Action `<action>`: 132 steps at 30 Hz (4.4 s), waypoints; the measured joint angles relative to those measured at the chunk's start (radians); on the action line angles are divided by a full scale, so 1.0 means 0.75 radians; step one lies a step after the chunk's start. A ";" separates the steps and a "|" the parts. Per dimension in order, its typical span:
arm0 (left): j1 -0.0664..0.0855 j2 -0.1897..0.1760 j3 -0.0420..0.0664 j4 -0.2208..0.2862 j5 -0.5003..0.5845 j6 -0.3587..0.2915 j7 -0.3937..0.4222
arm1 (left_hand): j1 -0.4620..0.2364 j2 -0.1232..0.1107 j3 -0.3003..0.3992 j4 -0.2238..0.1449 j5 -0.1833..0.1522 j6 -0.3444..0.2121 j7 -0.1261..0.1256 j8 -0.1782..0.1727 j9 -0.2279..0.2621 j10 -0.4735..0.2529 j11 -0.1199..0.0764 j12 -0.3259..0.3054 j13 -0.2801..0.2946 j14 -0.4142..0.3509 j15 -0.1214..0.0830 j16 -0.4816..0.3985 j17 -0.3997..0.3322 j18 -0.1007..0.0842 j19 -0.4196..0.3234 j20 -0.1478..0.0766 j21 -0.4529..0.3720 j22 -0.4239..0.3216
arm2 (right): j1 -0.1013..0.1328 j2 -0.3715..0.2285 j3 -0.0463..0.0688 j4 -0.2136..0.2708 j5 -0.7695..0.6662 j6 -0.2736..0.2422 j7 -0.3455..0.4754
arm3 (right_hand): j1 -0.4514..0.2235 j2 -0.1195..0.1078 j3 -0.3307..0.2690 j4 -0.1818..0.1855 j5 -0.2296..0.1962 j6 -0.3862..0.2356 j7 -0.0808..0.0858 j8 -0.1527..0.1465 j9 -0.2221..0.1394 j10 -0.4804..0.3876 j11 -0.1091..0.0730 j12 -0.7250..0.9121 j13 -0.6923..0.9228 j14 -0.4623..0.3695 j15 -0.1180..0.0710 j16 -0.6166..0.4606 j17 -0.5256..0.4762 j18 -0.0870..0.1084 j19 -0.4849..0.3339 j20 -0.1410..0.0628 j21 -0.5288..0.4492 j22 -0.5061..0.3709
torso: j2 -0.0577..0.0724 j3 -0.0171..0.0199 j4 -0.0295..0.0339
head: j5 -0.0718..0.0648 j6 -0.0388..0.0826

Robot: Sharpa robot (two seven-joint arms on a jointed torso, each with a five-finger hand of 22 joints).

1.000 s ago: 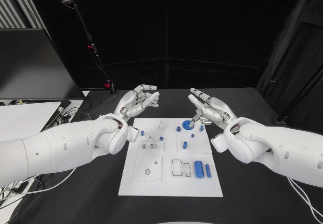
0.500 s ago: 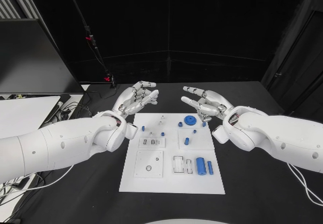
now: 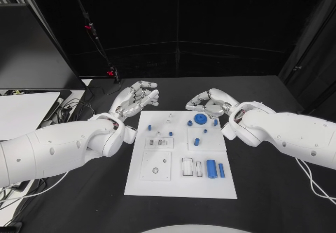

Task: Assemble the parts on the task board

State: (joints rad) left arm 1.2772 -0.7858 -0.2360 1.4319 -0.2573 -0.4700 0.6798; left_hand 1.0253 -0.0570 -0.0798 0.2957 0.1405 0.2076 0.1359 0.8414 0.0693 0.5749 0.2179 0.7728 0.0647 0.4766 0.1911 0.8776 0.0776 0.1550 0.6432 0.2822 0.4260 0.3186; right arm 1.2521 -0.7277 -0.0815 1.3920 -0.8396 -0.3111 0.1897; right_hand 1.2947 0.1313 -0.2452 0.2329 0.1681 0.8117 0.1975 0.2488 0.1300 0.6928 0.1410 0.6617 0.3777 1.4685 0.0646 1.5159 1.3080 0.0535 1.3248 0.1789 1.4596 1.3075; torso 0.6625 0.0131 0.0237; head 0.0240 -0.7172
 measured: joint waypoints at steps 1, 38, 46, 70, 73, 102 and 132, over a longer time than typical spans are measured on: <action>0.001 -0.006 0.000 0.006 0.000 0.000 0.000 | 0.000 0.000 0.000 0.000 0.000 0.019 0.001 0.000 -0.001 -0.012 0.006 -0.011 -0.001 -0.003 0.003 -0.009 0.000 0.000 0.000 0.000 0.000 0.000 | 0.001 0.004 0.000 -0.007 -0.033 -0.001 -0.005 | 0.027 -0.004 0.011 -0.011 -0.020 0.015 -0.003 0.000 0.000 0.000 0.000 -0.027 -0.032 0.000 0.000 0.000 0.000 0.000 0.012 -0.002 0.000 0.000 | 0.006 0.0006 0.0024 | -0.002 -0.003; 0.026 -0.053 0.000 0.063 -0.003 0.035 0.000 | 0.012 0.009 0.000 0.000 0.000 0.165 0.015 -0.076 -0.007 -0.114 0.023 -0.076 -0.001 -0.096 0.033 -0.045 -0.013 0.000 -0.039 0.005 -0.014 -0.022 | 0.004 0.154 0.002 -0.118 -1.141 0.042 -0.373 | 0.363 -0.092 0.213 -0.097 -0.155 0.015 -0.060 -0.157 -0.077 0.084 -0.041 -0.356 -0.417 -0.002 -0.065 -0.012 0.000 0.001 0.168 -0.069 0.030 0.001 | 0.066 -0.0101 0.0248 | -0.039 -0.036; 0.026 -0.045 0.000 0.050 -0.003 0.042 0.000 | 0.008 0.017 0.000 0.000 0.000 0.165 0.015 -0.092 -0.007 -0.124 0.023 -0.076 -0.001 -0.106 0.032 -0.050 -0.014 0.000 -0.053 0.009 -0.021 -0.026 | 0.004 0.186 0.002 -0.168 -1.203 0.097 -0.425 | 0.369 -0.087 0.226 -0.084 -0.155 0.005 -0.080 -0.173 -0.084 0.106 -0.062 -0.363 -0.417 -0.005 -0.078 -0.017 0.000 0.001 0.170 -0.082 0.030 0.000 | 0.062 -0.0104 0.0244 | -0.042 -0.045; 0.026 -0.039 0.000 0.035 -0.003 0.060 0.000 | 0.008 0.017 0.000 0.000 0.005 0.165 0.015 -0.101 -0.007 -0.124 0.023 -0.076 -0.001 -0.111 0.037 -0.050 -0.014 0.000 -0.062 0.009 -0.032 -0.032 | 0.003 0.248 0.002 -0.245 -1.239 0.214 -0.465 | 0.381 -0.099 0.250 -0.047 -0.155 0.033 -0.099 -0.187 -0.083 0.208 -0.069 -0.407 -0.420 -0.002 -0.094 -0.023 -0.001 0.001 0.172 -0.093 0.030 0.000 | 0.053 -0.0124 0.0265 | -0.033 -0.089; 0.026 -0.041 0.000 0.034 -0.003 0.060 0.000 | 0.013 0.022 0.000 0.000 0.005 0.164 0.015 -0.101 -0.007 -0.124 0.023 -0.076 -0.001 -0.111 0.037 -0.050 -0.014 0.000 -0.062 0.009 -0.032 -0.032 | 0.003 0.255 0.002 -0.249 -1.238 0.231 -0.474 | 0.381 -0.099 0.252 -0.042 -0.155 0.039 -0.094 -0.187 -0.083 0.213 -0.074 -0.414 -0.420 -0.002 -0.094 -0.023 -0.001 0.001 0.172 -0.093 0.030 0.000 | 0.052 -0.0130 0.0265 | -0.033 -0.092; 0.026 -0.041 0.000 0.034 -0.004 0.060 0.000 | 0.018 0.027 0.000 0.000 0.005 0.174 0.015 -0.107 -0.007 -0.124 0.024 -0.076 -0.001 -0.110 0.037 -0.050 -0.014 0.000 -0.067 0.005 -0.032 -0.032 | 0.001 0.291 0.002 -0.292 -1.210 0.343 -0.524 | 0.411 -0.115 0.275 0.042 -0.155 0.137 -0.095 -0.193 -0.078 0.385 -0.093 -0.516 -0.421 -0.002 -0.103 -0.032 -0.001 0.001 0.158 -0.108 0.020 0.000 | 0.049 -0.0141 0.0242 | -0.051 -0.099; 0.026 -0.036 0.000 0.021 -0.004 0.065 0.000 | 0.032 0.053 0.004 -0.004 0.011 0.182 0.016 -0.112 -0.007 -0.124 0.023 -0.076 -0.001 -0.110 0.037 -0.050 -0.014 0.000 -0.067 0.005 -0.032 -0.034 | -0.003 0.314 0.002 -0.318 -1.200 0.315 -0.493 | 0.504 -0.103 0.326 0.068 -0.155 0.303 -0.116 -0.155 -0.068 0.578 -0.115 -0.619 -0.424 -0.002 -0.103 -0.032 -0.001 0.001 0.160 -0.115 0.013 0.000 | 0.046 -0.0152 0.0249 | -0.043 -0.110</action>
State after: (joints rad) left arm 1.2970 -0.8128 -0.2363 1.4478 -0.2603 -0.4213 0.6799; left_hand 1.0490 -0.0175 -0.0770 0.2929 0.1486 0.3441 0.1481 0.7572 0.0644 0.4820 0.2355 0.7156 0.0640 0.3937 0.2190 0.8403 0.0674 0.1549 0.5930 0.2858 0.4020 0.2931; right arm 1.2496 -0.4920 -0.0802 1.1537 -1.7394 -0.0749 -0.1798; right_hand 1.6728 0.0542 -0.0004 0.2836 0.0514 1.0390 0.1105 0.1328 0.0791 1.1261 0.0548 0.1971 0.0598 1.4671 -0.0127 1.4918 1.3074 0.0542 1.4448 0.0925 1.4695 1.3074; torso 0.6968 0.0017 0.0424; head -0.0086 -0.7997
